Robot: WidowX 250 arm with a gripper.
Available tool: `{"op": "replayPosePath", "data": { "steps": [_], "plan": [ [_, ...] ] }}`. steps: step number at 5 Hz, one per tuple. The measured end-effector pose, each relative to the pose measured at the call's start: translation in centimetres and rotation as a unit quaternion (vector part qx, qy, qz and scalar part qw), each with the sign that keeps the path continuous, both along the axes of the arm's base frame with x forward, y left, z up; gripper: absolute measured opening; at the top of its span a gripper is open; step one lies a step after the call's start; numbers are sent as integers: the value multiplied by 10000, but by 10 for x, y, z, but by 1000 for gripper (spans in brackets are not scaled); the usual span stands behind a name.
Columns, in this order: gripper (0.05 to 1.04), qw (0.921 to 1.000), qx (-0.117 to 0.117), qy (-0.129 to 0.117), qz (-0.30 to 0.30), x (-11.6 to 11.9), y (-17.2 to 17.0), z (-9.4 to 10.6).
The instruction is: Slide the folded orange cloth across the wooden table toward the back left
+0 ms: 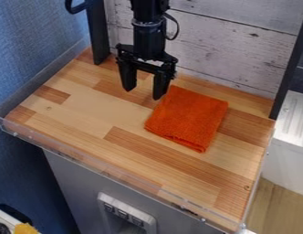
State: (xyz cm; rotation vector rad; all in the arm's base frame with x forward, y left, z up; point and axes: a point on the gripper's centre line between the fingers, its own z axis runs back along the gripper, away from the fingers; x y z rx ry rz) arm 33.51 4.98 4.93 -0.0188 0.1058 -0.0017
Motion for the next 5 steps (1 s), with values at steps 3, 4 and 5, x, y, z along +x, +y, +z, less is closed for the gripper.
{"op": "replayPosePath", "data": {
  "steps": [3,4,5],
  "plan": [
    [997,9938,140,-277,1065,8,-30,-8],
    [999,9880,178,-448,1465,16,-43,-6],
    [999,9811,205,-592,1833,22,-53,-4]
  ]
}}
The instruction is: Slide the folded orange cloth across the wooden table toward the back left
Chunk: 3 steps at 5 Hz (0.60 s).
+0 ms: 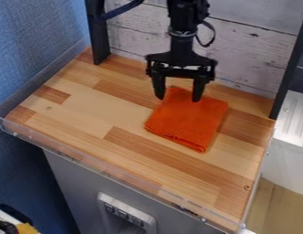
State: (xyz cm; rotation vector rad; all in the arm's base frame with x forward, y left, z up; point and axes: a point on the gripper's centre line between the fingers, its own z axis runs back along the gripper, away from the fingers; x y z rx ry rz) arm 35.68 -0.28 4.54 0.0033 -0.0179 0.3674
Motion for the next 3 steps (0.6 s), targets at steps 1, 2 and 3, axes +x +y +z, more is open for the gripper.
{"op": "replayPosePath", "data": {
  "steps": [1,2,3],
  "plan": [
    [997,9995,19,-82,302,2,-11,0],
    [993,9985,33,-97,532,2,-21,0],
    [940,9975,50,-34,709,-1,-27,0]
  ]
}}
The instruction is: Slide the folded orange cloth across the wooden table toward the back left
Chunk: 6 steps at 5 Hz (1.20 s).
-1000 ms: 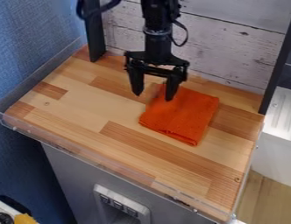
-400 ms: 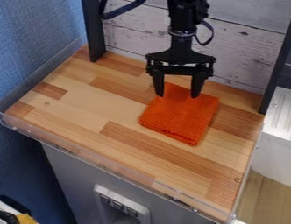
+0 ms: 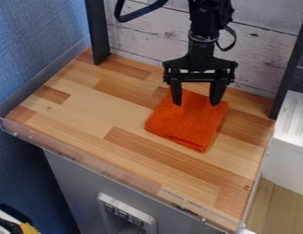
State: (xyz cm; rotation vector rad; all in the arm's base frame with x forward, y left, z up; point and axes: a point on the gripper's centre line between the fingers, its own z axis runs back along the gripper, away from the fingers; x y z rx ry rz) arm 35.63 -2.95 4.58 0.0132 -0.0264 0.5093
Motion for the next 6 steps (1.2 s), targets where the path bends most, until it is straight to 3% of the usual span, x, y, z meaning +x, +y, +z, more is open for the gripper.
{"op": "replayPosePath", "data": {
  "steps": [2,3,4,6],
  "plan": [
    [365,9997,-23,67,239,-3,-3,0],
    [158,9995,-35,90,291,-6,-3,-4],
    [67,9995,-54,101,302,-8,-4,-7],
    [59,9997,-74,96,229,-8,-10,-7]
  ]
}}
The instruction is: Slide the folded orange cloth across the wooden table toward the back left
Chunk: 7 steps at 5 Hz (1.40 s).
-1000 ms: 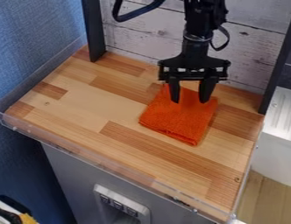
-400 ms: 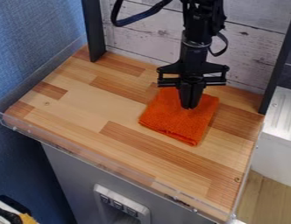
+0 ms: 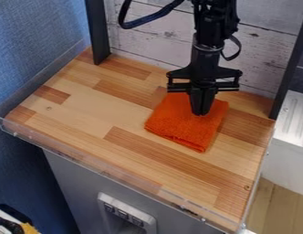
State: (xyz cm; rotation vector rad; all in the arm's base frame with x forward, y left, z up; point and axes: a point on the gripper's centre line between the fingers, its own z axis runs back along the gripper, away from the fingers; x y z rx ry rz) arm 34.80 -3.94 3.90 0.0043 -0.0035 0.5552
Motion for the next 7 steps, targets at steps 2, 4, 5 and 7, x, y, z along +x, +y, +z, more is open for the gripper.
{"op": "replayPosePath", "data": {
  "steps": [2,4,5,7],
  "plan": [
    [59,10000,-26,3,-61,-3,0,-5],
    [59,9999,-52,-9,-135,-11,0,-17],
    [59,9997,-67,-47,-225,-13,0,-23],
    [59,9985,-116,-34,-527,-5,14,-30]
  ]
}}
